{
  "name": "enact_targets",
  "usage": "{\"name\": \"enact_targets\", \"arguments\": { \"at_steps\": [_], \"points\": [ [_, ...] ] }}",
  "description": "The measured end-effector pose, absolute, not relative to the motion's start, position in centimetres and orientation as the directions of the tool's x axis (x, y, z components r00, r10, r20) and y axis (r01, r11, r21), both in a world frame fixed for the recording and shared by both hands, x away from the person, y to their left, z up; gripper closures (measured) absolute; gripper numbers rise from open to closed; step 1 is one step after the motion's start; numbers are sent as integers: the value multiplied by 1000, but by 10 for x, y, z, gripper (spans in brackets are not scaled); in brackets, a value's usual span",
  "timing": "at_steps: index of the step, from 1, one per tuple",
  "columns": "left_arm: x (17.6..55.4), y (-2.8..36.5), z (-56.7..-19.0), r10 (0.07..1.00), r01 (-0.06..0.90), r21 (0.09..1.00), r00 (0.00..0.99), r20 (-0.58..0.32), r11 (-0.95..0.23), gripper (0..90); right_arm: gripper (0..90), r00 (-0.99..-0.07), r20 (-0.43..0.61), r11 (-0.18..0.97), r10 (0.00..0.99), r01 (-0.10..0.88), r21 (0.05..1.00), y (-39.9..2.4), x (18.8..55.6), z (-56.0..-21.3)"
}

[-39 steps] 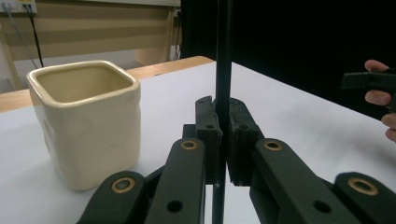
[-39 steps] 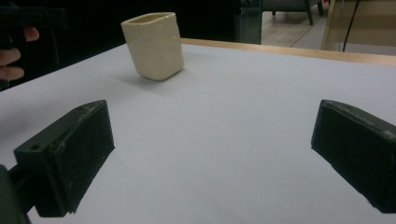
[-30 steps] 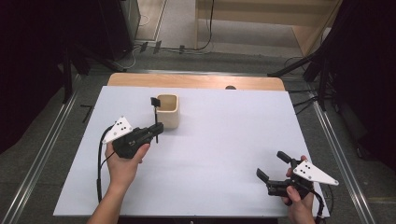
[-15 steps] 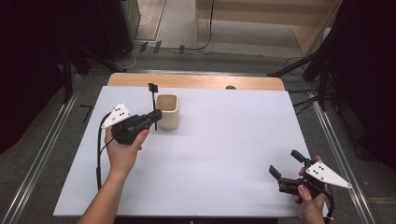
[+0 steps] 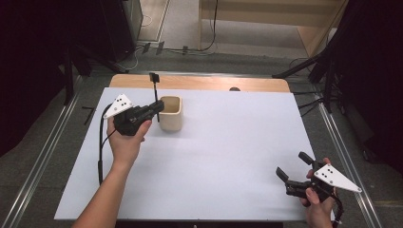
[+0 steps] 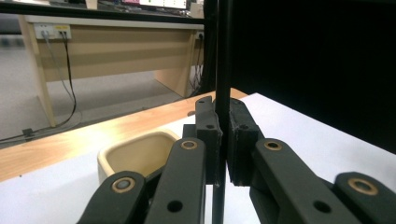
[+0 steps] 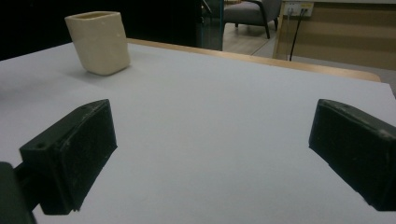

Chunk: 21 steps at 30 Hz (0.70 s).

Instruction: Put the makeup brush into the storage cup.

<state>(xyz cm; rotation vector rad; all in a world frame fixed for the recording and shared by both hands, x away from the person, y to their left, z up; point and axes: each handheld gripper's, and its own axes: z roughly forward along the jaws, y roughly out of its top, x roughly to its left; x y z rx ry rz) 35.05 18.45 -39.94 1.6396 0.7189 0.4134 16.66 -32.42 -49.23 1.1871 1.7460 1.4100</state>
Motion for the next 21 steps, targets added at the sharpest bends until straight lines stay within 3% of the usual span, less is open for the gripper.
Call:
{"name": "enact_targets", "arguments": {
  "at_steps": [21],
  "points": [
    [380,176,-394,685,203,979,716,-133,-23,863,36,-447,79,56,891,280,958,-319,167,-494]
  ]
}}
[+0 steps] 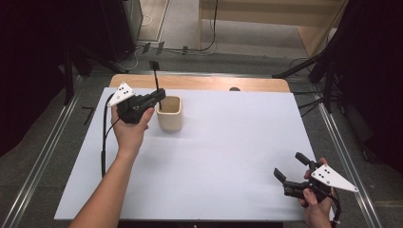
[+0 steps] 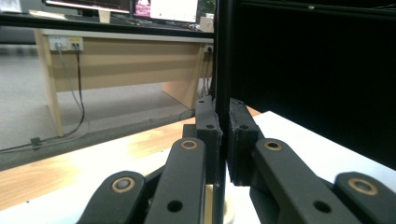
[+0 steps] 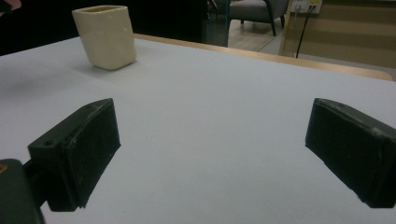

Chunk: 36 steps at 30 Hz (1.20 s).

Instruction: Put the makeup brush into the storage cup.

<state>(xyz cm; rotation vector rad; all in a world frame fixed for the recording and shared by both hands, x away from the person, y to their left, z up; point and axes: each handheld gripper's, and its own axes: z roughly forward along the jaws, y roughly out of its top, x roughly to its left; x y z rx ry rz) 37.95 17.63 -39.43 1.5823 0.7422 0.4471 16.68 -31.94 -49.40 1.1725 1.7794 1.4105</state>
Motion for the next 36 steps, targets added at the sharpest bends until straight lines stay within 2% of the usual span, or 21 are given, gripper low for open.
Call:
{"name": "enact_targets", "arguments": {
  "at_steps": [18,22,25,36],
  "points": [
    [402,171,-408,720,214,976,673,-168,28,862,54,-470,92,43,878,270,962,-318,165,-493],
    [404,168,-413,719,218,976,677,-157,7,862,49,-470,87,50,878,272,961,-317,166,-494],
    [405,166,-416,720,221,975,677,-155,3,862,0,-482,91,49,871,270,962,-317,166,-494],
    [408,159,-429,726,238,971,674,-140,-35,861,0,-467,78,61,881,276,959,-315,166,-494]
  ]
}}
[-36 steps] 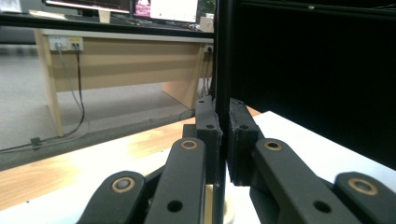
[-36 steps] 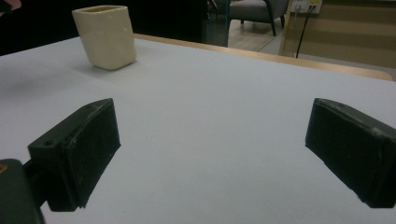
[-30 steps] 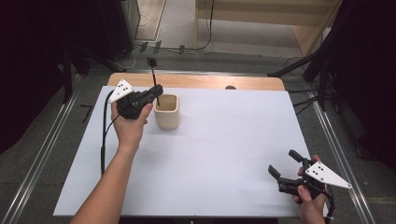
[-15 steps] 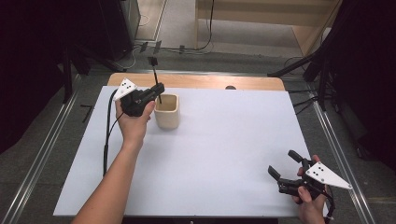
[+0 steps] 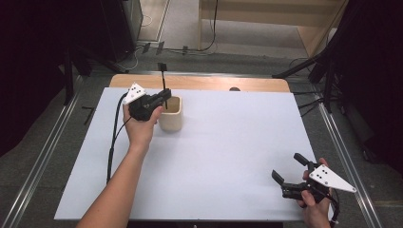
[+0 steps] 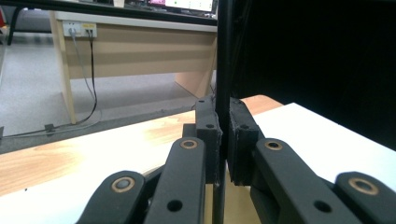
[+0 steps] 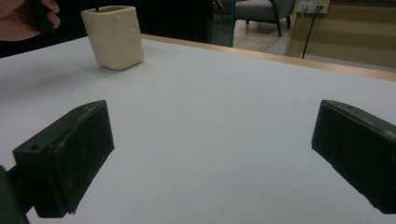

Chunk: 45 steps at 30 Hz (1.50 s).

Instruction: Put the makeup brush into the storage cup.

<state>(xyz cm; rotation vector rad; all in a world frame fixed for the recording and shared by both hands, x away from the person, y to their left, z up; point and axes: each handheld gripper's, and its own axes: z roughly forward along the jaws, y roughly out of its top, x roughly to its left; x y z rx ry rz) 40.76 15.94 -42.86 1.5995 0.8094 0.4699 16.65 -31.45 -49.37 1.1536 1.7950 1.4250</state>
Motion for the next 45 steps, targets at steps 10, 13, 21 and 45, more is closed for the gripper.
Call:
{"name": "enact_targets", "arguments": {
  "at_steps": [10,13,21,45],
  "points": [
    [409,157,-441,728,266,962,671,-138,-63,860,0,-468,82,64,880,288,956,-314,167,-495],
    [409,156,-441,725,270,961,673,-144,-60,860,0,-467,83,64,880,290,955,-314,167,-495],
    [409,156,-443,733,288,953,668,-129,-94,859,0,-468,80,69,880,291,954,-314,168,-495],
    [407,161,-441,736,341,930,663,-133,-139,584,0,-465,87,64,881,300,952,-315,169,-496]
  ]
}}
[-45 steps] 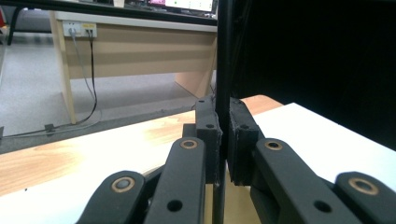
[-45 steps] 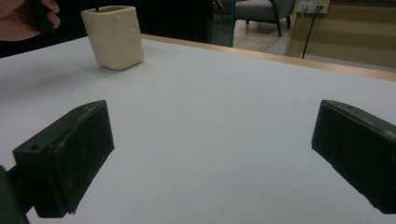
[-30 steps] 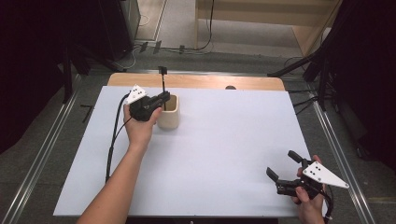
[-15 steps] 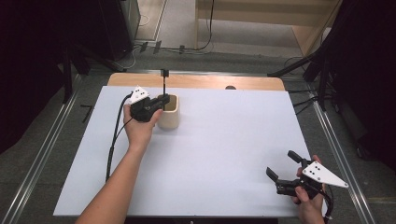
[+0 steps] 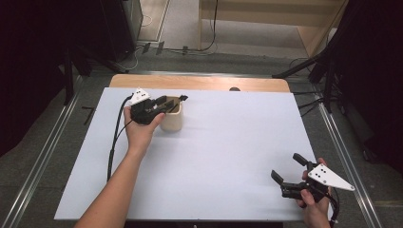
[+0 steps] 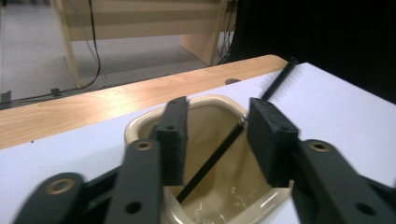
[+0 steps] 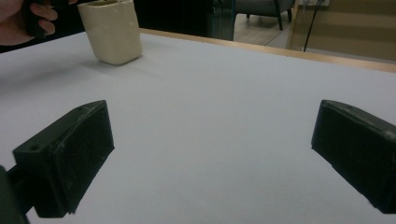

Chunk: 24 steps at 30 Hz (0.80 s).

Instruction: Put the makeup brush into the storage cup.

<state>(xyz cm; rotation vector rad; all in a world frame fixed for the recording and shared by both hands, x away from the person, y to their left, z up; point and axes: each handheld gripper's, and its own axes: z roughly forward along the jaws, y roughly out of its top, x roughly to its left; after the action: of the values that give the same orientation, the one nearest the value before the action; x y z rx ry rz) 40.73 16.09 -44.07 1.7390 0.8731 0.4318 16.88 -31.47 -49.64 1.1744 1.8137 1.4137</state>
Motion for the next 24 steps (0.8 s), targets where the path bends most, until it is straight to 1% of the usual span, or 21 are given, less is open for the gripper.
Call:
{"name": "enact_targets", "arguments": {
  "at_steps": [2,7,10,14,16,24],
  "points": [
    [405,162,-437,726,333,935,673,-142,-126,524,0,-465,87,64,881,298,952,-315,169,-496],
    [395,164,-426,735,305,946,665,-130,-109,314,0,-463,88,62,882,299,952,-315,169,-496],
    [392,167,-422,729,315,943,670,-141,-106,174,0,-463,89,62,882,299,952,-315,169,-496],
    [388,176,-419,704,321,943,690,-168,-90,20,0,-463,87,64,882,299,952,-315,169,-496],
    [385,180,-419,694,321,943,699,-172,-89,0,0,-462,87,64,882,299,952,-315,169,-496],
    [372,192,-422,702,310,945,696,-153,-102,0,0,-462,88,63,882,302,951,-314,169,-496]
  ]
}}
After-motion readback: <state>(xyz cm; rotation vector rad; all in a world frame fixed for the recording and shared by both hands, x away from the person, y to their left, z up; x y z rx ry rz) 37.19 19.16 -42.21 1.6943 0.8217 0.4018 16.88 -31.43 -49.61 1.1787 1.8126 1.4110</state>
